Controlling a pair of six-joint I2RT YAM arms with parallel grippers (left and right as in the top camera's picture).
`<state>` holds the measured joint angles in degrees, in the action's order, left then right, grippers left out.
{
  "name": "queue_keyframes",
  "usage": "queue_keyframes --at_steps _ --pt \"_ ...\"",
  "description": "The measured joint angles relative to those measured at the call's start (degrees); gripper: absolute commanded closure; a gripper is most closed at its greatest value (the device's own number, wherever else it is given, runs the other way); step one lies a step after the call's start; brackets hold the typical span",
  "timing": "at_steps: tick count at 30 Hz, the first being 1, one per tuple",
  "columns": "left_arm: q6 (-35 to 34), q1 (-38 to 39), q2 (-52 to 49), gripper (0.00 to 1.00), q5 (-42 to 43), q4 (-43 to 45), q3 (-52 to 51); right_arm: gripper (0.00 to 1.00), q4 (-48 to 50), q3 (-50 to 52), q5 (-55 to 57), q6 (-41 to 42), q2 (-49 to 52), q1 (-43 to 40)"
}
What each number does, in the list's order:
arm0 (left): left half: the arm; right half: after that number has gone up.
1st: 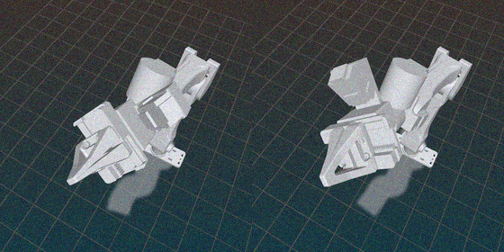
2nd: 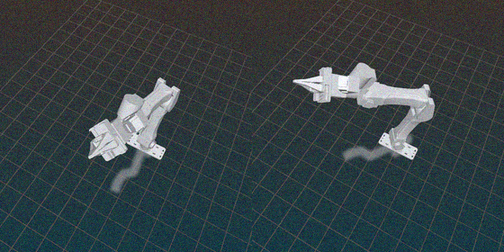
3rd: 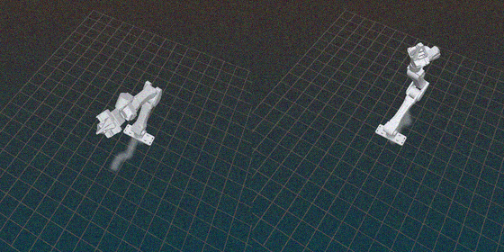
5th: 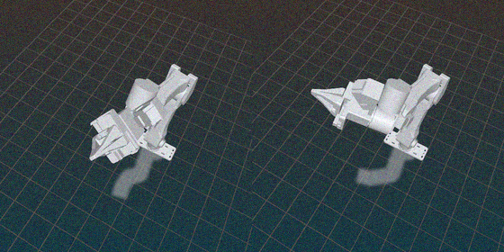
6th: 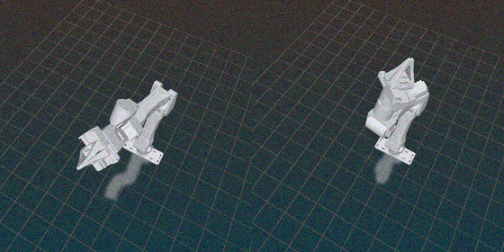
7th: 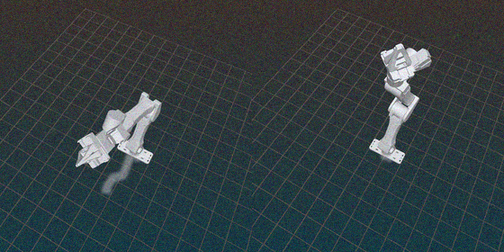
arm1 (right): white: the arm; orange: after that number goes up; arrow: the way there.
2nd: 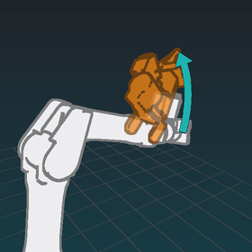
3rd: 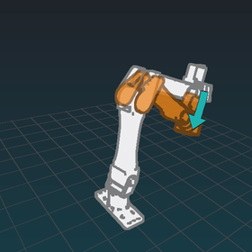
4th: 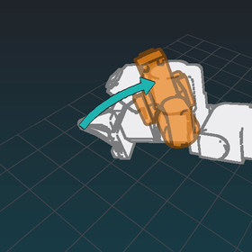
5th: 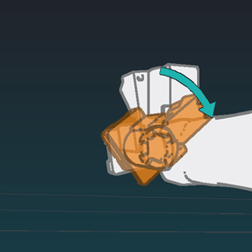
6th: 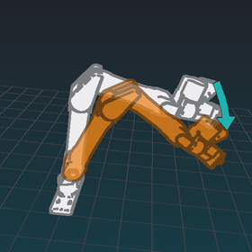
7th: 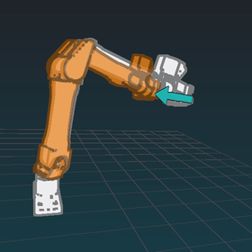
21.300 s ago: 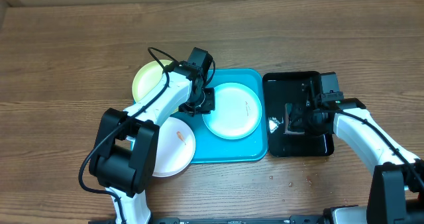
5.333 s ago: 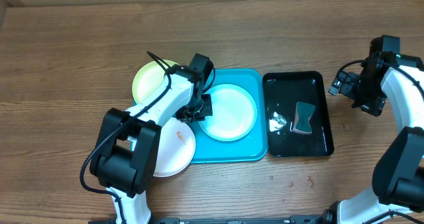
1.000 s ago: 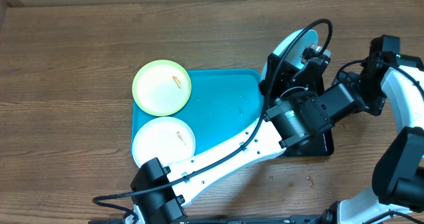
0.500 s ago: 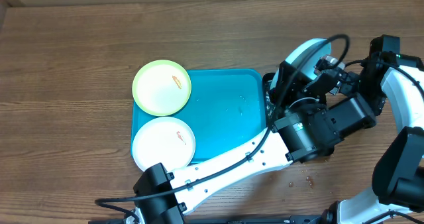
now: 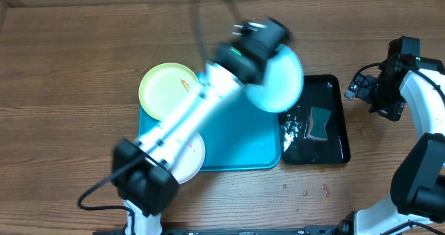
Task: Clean dirty plates on tray and stack at the side
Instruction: 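Carry the white plate left and set it on the table beside the tray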
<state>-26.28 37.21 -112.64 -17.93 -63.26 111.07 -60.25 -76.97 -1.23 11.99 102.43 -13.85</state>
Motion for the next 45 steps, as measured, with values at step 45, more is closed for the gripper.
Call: queue_keyframes --at_steps 45 --pt "1.77 -74.47 -0.04 0.96 16.81 4.72 -19.17 0.0 0.0 0.0 0.0 0.0 0.0 0.0"
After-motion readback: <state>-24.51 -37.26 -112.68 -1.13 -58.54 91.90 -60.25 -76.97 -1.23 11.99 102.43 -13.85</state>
